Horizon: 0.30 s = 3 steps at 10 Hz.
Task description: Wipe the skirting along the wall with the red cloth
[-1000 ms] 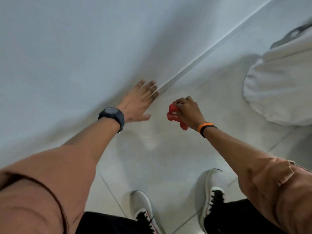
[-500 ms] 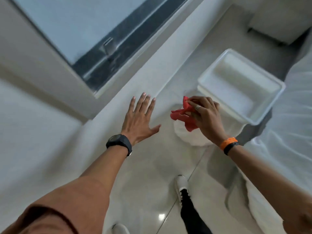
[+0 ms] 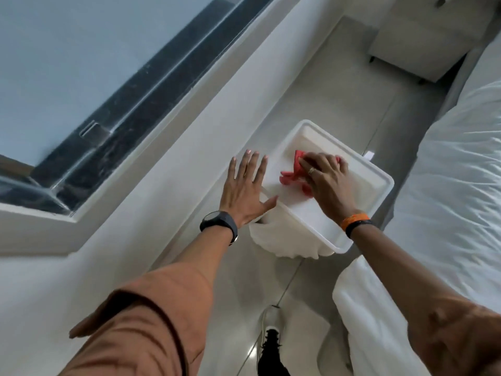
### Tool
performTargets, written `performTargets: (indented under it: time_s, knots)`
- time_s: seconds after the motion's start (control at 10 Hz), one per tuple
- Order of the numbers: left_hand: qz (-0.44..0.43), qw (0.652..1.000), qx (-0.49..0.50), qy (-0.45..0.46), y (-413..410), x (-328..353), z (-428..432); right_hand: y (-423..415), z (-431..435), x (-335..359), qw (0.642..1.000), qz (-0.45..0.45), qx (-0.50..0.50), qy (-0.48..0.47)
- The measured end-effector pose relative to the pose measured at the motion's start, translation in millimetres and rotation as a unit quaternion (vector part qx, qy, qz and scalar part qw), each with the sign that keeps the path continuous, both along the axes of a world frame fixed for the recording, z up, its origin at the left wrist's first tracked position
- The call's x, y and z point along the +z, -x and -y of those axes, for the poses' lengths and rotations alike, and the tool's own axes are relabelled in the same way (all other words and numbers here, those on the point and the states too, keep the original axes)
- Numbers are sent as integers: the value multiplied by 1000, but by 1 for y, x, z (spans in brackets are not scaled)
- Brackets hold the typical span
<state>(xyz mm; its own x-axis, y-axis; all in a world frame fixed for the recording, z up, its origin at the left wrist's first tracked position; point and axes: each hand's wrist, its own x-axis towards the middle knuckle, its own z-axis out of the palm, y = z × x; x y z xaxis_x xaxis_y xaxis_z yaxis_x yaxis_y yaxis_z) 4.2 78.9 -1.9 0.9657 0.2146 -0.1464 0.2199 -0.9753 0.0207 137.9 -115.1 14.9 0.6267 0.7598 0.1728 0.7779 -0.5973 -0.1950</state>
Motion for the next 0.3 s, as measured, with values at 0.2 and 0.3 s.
performTargets:
  time_s: [0.2, 0.3]
  knots:
    - [-15, 999, 23, 30, 7, -22, 13, 22, 17, -54, 975, -139, 52, 164]
    - [59, 997, 28, 34, 4, 10, -6, 28, 40, -19, 977, -164, 48, 124]
